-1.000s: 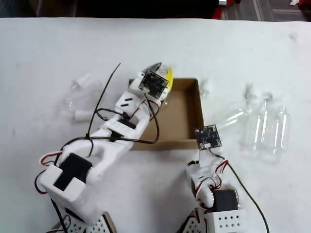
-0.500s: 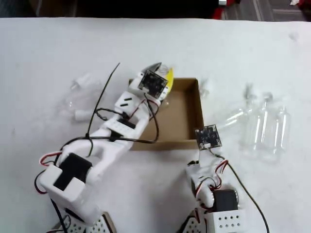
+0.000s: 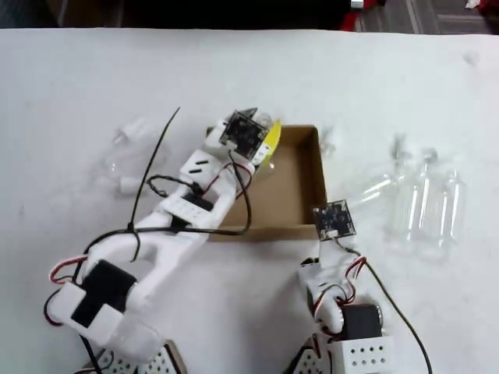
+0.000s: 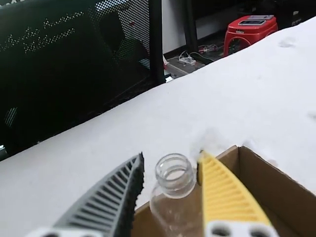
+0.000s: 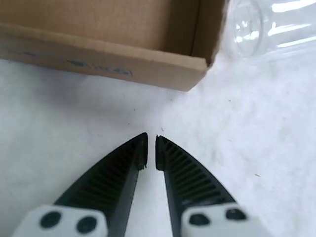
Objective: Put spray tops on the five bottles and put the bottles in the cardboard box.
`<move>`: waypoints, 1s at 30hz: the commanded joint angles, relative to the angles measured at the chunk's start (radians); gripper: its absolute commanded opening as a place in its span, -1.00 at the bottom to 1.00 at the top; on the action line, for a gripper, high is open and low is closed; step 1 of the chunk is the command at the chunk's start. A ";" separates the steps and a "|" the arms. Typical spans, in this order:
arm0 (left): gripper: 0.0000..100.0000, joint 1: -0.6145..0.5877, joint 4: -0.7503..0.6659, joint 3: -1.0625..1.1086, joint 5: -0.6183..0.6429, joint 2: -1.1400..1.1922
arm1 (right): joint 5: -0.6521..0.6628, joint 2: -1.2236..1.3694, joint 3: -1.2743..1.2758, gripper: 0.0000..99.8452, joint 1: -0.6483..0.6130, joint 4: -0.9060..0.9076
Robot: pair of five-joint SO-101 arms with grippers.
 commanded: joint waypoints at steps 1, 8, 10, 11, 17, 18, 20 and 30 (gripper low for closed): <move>-0.67 0.002 0.043 -0.017 0.005 -0.077 | 0.009 -0.005 0.009 -0.97 0.005 0.002; -0.67 0.002 0.083 -0.006 0.005 -0.150 | 0.009 -0.005 0.009 -0.97 0.005 0.002; -0.67 0.004 0.138 -0.008 0.005 -0.186 | 0.009 -0.005 0.009 -0.97 0.005 0.002; -0.67 0.007 0.164 -0.008 0.002 -0.208 | 0.009 -0.005 0.009 -0.97 0.005 0.002; -0.67 0.008 0.281 -0.003 0.006 -0.357 | 0.009 -0.005 0.009 -0.97 0.007 0.002; -0.67 0.005 0.311 -0.003 0.009 -0.387 | 0.009 -0.005 0.009 -0.97 0.007 0.002; -0.67 -0.005 0.399 -0.009 0.060 -0.458 | 0.009 -0.005 0.009 -0.97 0.007 0.002; -0.67 -0.335 1.091 -0.169 0.118 -0.771 | 0.009 -0.005 0.009 -0.97 0.010 0.002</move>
